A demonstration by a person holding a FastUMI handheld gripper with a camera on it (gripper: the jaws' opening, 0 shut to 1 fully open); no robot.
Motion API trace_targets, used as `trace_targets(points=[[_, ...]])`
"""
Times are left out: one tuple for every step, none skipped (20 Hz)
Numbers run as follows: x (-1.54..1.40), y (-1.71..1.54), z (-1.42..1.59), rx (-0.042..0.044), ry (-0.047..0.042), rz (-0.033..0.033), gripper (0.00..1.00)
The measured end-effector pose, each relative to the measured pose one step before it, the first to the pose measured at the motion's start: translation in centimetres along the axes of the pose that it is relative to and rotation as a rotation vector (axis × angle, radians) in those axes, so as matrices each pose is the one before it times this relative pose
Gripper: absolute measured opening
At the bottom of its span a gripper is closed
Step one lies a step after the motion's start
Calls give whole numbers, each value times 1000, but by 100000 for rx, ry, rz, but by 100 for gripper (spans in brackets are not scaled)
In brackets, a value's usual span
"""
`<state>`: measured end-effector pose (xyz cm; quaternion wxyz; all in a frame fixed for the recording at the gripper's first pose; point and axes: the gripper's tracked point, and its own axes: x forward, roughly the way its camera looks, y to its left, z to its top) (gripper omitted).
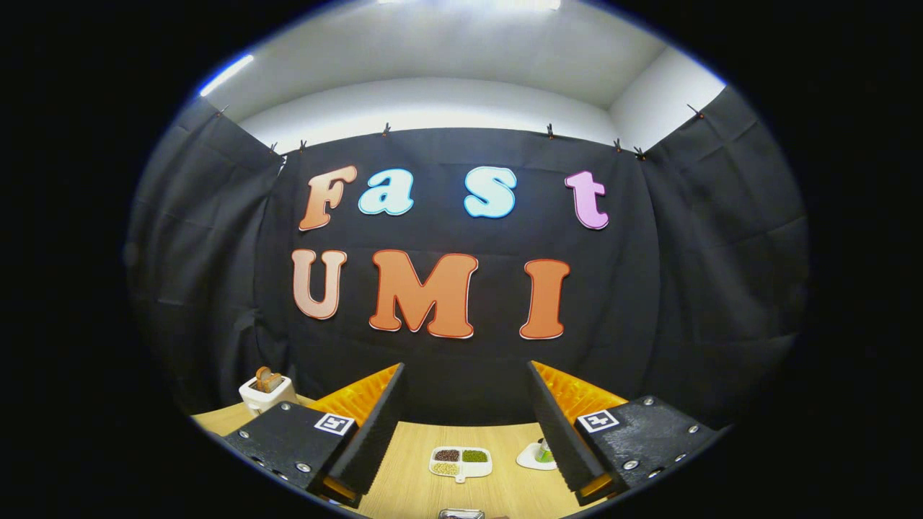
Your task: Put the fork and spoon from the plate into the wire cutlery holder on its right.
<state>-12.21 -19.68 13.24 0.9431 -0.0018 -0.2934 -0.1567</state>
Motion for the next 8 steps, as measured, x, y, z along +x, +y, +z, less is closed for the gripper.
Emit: trace_targets(points=[[-134,289,611,-85,-2543,633,96],[-117,226,611,-557,-2751,526,96],[84,72,434,-1199,-2678,506,97],[-44,216,470,-1629,-2004,619,97],[86,142,297,-1266,-1217,0,97],[-16,231,219,-264,-384,352,97],[-106,193,126,729,-192,159,97],[-131,225,269,1027,-509,755,97]])
